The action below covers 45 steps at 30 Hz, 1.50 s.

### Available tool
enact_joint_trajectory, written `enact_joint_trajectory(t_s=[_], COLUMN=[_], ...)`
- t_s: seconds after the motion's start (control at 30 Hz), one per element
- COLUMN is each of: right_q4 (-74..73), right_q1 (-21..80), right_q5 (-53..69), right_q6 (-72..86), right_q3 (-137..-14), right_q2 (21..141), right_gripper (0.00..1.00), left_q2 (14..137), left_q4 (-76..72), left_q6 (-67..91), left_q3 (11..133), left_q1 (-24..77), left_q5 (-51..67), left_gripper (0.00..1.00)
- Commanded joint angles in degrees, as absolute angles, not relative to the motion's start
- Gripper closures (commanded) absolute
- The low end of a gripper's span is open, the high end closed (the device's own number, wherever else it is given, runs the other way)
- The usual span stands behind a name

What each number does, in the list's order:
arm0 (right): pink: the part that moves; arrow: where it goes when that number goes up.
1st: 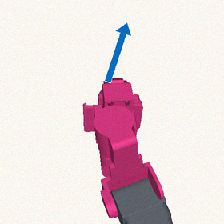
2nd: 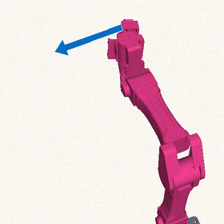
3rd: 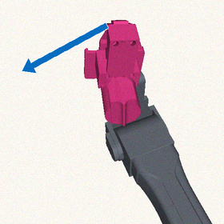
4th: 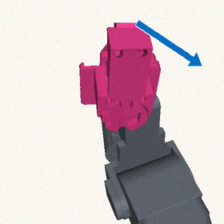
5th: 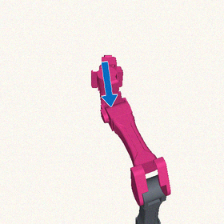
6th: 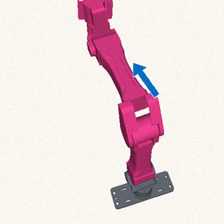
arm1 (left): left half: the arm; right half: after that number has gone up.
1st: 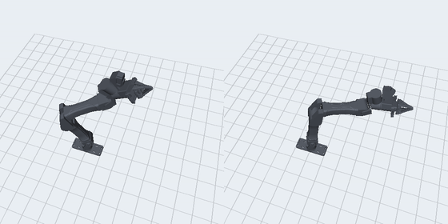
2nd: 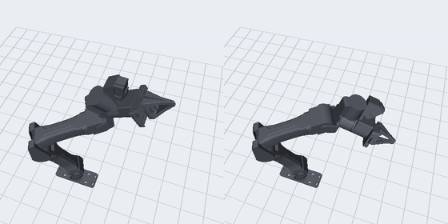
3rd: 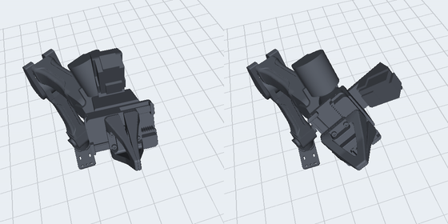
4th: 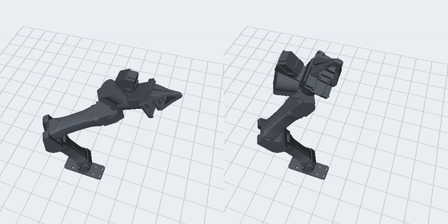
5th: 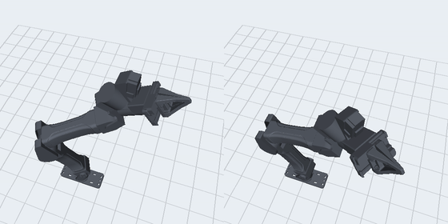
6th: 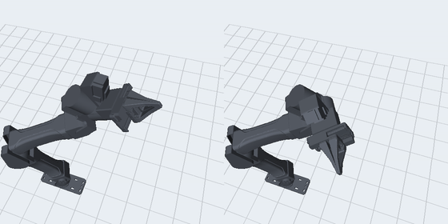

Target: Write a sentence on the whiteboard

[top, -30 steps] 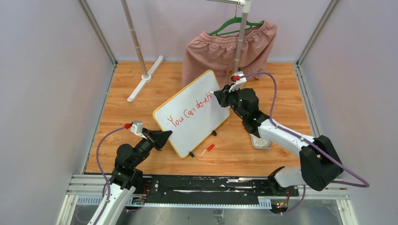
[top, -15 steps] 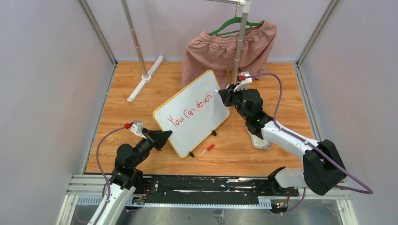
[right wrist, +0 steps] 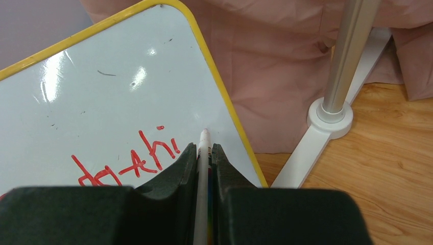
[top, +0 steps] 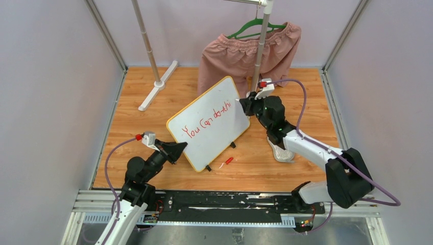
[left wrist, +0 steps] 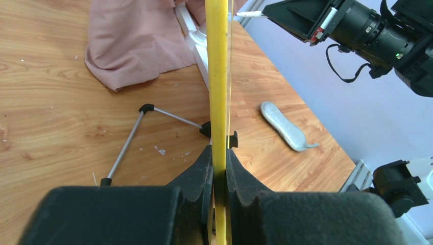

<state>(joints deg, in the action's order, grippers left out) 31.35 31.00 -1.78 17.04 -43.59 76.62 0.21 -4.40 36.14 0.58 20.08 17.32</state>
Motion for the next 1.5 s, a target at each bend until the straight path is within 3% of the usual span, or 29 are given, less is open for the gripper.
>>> enact_joint_trajectory(t_s=[0.0, 0.77, 1.47], right_q4=[32.5, 33.4, 33.6], right_q1=[30.0, 30.2, 33.3], right_q5=[-2.4, 2.7, 1.0], right_q6=[17.6, 18.0, 18.2], right_q3=[-45.2, -48.4, -42.1], right_q2=[77.1, 80.3, 77.7], right_gripper=[1.0, 1.0, 1.0], left_q2=[-3.1, -3.2, -3.2], left_q4=[-1.3, -1.3, -1.3], left_q6=[33.3, 33.3, 33.4], left_q3=[-3.8, -3.9, -3.9], left_q1=[20.8, 20.8, 20.8], left_q5=[18.6, 18.8, 18.9], left_gripper=[1.0, 1.0, 1.0])
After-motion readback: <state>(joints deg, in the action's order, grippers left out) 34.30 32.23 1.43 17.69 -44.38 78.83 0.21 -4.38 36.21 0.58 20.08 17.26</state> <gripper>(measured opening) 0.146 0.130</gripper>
